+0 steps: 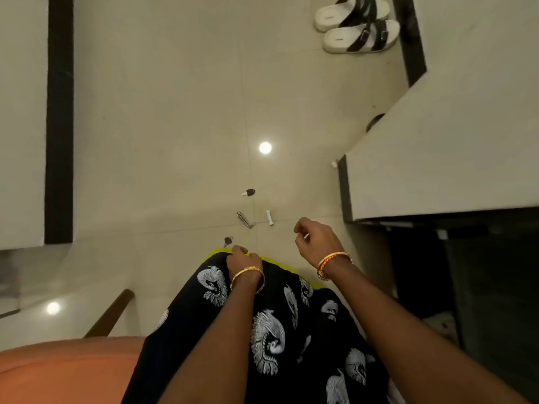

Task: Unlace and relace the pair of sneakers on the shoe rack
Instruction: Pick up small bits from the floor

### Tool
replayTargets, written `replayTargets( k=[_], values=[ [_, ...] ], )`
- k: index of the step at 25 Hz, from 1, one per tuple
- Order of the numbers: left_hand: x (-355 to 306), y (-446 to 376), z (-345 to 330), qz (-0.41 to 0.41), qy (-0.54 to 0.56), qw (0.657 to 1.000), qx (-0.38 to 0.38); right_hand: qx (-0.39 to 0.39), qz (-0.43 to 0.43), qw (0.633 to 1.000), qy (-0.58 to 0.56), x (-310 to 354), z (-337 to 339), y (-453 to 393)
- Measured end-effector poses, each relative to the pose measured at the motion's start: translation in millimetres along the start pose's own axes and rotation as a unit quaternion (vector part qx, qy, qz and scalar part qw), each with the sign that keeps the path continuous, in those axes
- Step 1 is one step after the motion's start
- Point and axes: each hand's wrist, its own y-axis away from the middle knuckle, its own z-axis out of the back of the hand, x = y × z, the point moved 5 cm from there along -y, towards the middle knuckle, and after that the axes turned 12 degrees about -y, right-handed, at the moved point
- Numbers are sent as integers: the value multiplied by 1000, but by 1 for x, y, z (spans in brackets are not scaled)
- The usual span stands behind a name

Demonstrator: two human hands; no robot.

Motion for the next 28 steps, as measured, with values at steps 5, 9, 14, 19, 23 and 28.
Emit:
replayTargets(
  k=[5, 9, 14, 19, 23, 28],
  values=[
    [-32, -101, -29, -22, 23, 999, 4, 79, 0, 995, 61, -50, -65, -104],
    [-24, -174, -58, 43, 38, 998, -22, 141, 2, 985, 100, -94, -126, -169],
    [-23, -217, -86, 54, 0, 998, -42, 92, 29, 988, 124, -114, -164, -195],
    [-34, -191, -82, 68, -18, 997, -11, 73, -68, 993, -54, -112, -147, -167],
    [-41, -120, -65, 56, 54, 996, 51, 34, -204, 937, -281, -76, -99, -104],
    [-46, -6, -36, 33, 182, 979, 89, 38, -299, 840, -451, -14, -29, -13]
  ],
)
